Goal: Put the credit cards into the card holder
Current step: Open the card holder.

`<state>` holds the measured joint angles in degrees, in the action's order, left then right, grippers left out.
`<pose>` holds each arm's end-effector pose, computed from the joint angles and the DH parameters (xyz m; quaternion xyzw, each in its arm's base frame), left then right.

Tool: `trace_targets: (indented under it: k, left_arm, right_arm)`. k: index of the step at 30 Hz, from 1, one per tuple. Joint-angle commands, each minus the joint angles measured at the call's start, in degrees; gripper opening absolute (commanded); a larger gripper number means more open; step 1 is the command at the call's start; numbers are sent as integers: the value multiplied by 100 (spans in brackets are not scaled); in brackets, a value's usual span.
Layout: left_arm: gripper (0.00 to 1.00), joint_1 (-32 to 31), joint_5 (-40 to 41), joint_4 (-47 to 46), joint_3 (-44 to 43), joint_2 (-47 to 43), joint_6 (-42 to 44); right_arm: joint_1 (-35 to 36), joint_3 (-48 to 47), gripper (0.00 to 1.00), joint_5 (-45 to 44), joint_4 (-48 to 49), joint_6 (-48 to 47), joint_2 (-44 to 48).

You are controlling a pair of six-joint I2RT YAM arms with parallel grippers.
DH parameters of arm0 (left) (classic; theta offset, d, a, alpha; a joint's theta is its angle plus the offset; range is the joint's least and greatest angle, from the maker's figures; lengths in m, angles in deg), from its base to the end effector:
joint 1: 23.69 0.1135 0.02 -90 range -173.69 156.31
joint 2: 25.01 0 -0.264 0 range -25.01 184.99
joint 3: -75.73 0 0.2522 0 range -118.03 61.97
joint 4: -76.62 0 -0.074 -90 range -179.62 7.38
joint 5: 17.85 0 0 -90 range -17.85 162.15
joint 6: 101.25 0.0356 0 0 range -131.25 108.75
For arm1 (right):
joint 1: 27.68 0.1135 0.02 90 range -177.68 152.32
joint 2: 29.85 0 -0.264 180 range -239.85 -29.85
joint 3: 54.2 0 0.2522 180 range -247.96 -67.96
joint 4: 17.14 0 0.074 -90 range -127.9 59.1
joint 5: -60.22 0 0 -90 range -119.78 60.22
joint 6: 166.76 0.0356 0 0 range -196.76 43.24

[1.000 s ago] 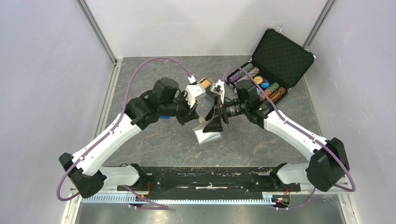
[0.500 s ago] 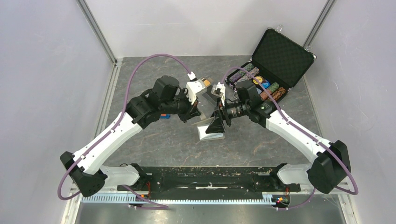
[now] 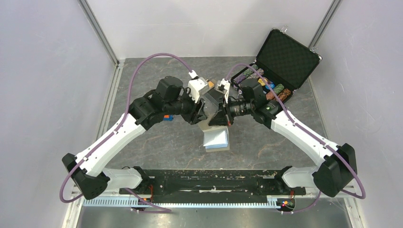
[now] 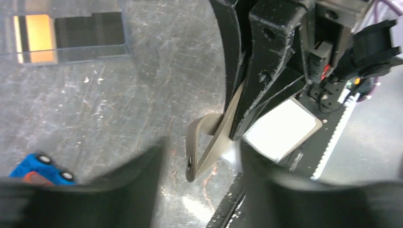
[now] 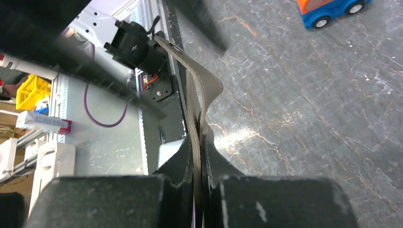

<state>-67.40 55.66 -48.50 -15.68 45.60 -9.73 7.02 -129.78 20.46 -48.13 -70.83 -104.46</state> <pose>0.1793 -0.1854 0.3915 0.3982 0.7811 -0.2852 0.3873 0.2195 0.1853 0.3239 -0.4004 0.7069 0.5019 0.2968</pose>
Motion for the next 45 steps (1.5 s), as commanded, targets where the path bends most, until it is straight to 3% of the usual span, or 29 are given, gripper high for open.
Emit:
trace_targets:
  k: [1,2,12,19,24,31,41,45]
  left_arm:
    - [80,35,493,-224,-196,-83,-626]
    - [99,42,693,-219,-188,-99,-732]
    - [100,385,1306,-185,259,-447,-2152]
    - [100,1186,-785,-1431,1531,-649,-3346]
    - [90,1328,-1769,-2448,2109,-392,-4026]
    - [83,1319,-2360,-2838,2236,117,-4138]
    - [59,1284,-2964,-3064,2212,425,-4307]
    - [63,1192,-2957,-3071,2192,568,-4304]
  right_arm:
    - [-14,-66,0,-416,208,181,38]
    - [-39,-46,0,-474,212,222,32]
    - [-965,365,0,-572,616,828,263]
    - [-1330,571,0,-449,913,1132,400]
    - [-1421,780,0,-194,1431,1481,499]
    - [-1431,990,0,76,2181,2064,560]
    - [-1452,804,0,21,2224,2214,399]
    - [-1447,799,0,30,2303,2318,368]
